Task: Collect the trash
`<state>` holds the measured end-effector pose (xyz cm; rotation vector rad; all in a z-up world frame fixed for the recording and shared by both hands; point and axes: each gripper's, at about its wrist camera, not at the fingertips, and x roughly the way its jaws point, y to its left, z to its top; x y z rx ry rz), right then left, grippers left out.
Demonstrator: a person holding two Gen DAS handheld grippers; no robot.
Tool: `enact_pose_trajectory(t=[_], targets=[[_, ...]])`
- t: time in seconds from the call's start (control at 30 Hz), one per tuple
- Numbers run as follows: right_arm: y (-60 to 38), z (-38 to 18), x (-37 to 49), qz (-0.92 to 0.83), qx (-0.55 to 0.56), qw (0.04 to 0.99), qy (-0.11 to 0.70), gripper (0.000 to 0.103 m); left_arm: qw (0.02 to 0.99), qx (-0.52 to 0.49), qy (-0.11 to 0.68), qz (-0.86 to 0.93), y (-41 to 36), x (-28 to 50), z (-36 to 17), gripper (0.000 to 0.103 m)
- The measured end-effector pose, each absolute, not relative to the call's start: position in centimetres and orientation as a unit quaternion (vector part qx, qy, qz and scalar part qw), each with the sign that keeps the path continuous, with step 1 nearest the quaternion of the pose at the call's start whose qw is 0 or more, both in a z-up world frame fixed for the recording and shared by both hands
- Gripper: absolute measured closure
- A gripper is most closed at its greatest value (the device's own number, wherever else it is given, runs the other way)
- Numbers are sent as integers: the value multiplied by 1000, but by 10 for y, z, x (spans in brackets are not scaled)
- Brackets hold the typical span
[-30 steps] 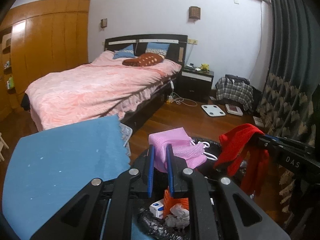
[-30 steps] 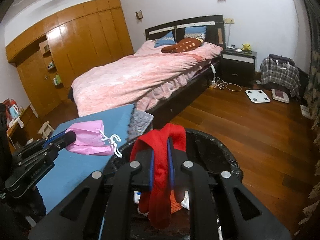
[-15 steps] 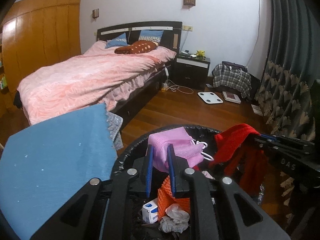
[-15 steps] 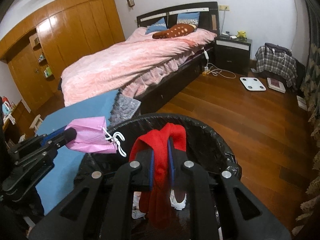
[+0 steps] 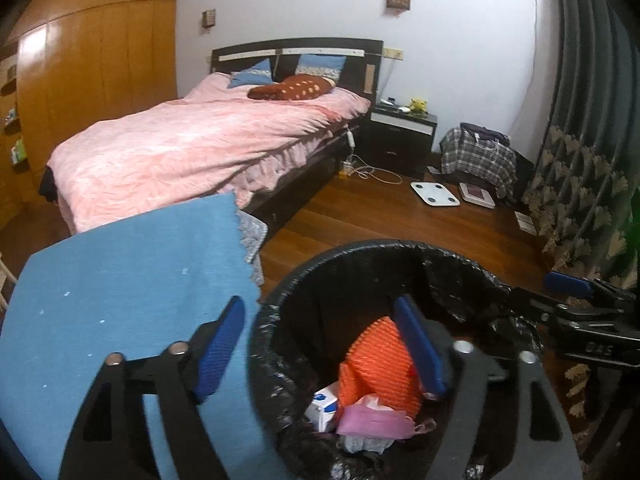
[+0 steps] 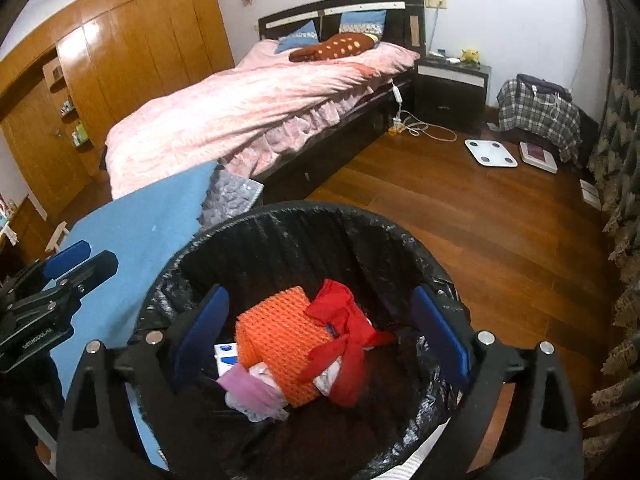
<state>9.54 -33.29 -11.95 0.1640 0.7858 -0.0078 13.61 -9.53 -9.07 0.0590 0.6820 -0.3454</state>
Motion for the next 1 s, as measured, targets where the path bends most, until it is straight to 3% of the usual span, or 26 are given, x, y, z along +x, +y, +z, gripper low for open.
enact_pose_trajectory(t=[0.1, 0.3, 1.0], targets=[[-327, -109, 87, 4, 82, 924, 374, 7, 932, 25, 328, -156, -84, 130, -83, 12], [-313, -84, 74, 26, 88, 930, 356, 6, 938, 17, 320, -132, -65, 114, -66, 7], [-263, -19, 26, 76, 59, 947, 307, 5, 958, 4, 269, -103, -31, 49, -20, 6]])
